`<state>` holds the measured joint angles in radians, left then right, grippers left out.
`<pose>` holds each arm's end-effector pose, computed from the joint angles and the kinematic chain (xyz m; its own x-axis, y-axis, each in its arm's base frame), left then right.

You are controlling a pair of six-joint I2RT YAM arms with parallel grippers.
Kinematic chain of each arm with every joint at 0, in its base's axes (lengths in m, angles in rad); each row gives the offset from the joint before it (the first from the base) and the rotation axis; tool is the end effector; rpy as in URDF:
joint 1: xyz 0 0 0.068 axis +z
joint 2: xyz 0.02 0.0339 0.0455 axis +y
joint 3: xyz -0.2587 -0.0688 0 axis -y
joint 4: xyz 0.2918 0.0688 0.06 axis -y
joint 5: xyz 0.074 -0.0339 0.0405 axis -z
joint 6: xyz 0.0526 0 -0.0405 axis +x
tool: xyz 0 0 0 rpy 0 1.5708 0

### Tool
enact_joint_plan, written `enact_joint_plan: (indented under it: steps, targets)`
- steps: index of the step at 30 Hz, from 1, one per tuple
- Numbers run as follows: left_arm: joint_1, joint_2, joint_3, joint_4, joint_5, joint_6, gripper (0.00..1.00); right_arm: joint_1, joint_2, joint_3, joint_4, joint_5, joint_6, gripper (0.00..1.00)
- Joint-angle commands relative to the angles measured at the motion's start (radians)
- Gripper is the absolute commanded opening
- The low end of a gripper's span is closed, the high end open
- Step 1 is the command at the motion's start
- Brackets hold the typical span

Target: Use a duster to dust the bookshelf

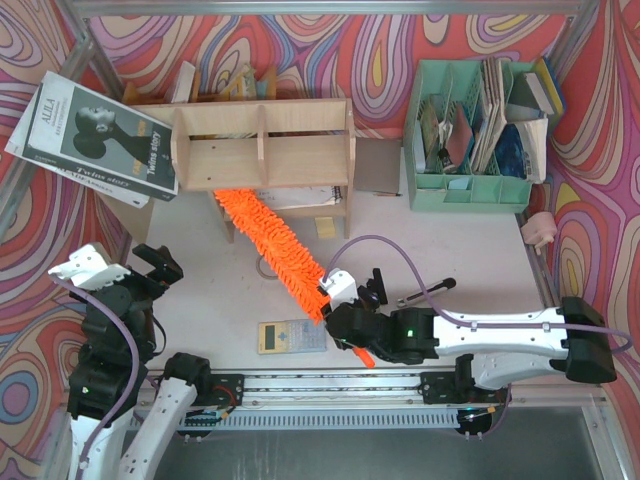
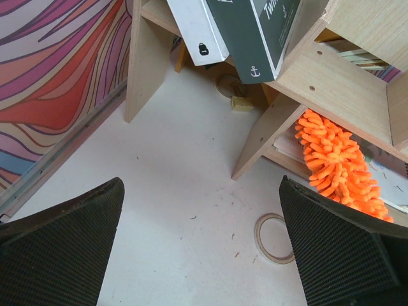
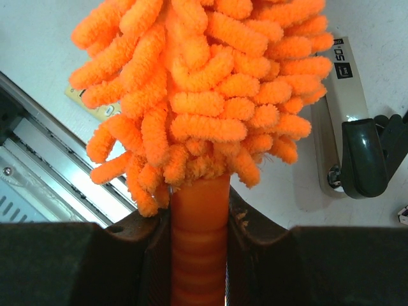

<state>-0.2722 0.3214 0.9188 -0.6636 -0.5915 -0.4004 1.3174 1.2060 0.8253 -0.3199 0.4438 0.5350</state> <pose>0.1037 0.0015 0.4012 0.0632 -0.3536 -0.9333 -0.3128 0.8810 -0.3550 0.1005 0.2981 0.2241 -0.5428 -0.2594 -0.7988 -0.5989 0.7863 0.1516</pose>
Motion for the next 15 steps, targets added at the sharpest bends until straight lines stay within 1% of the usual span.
enact_joint_plan:
  steps: [1,10,15]
  targets:
    - [0.005,0.002,-0.014,0.002,-0.01,-0.003,0.98,0.018,-0.007,-0.004,0.048,0.001,-0.009,0.0]
    - [0.005,0.005,-0.013,0.004,-0.006,-0.003,0.99,0.018,0.024,-0.055,0.03,0.026,0.027,0.0]
    - [0.005,0.005,-0.013,0.004,-0.008,-0.003,0.99,0.018,0.01,0.016,0.008,0.073,-0.015,0.0]
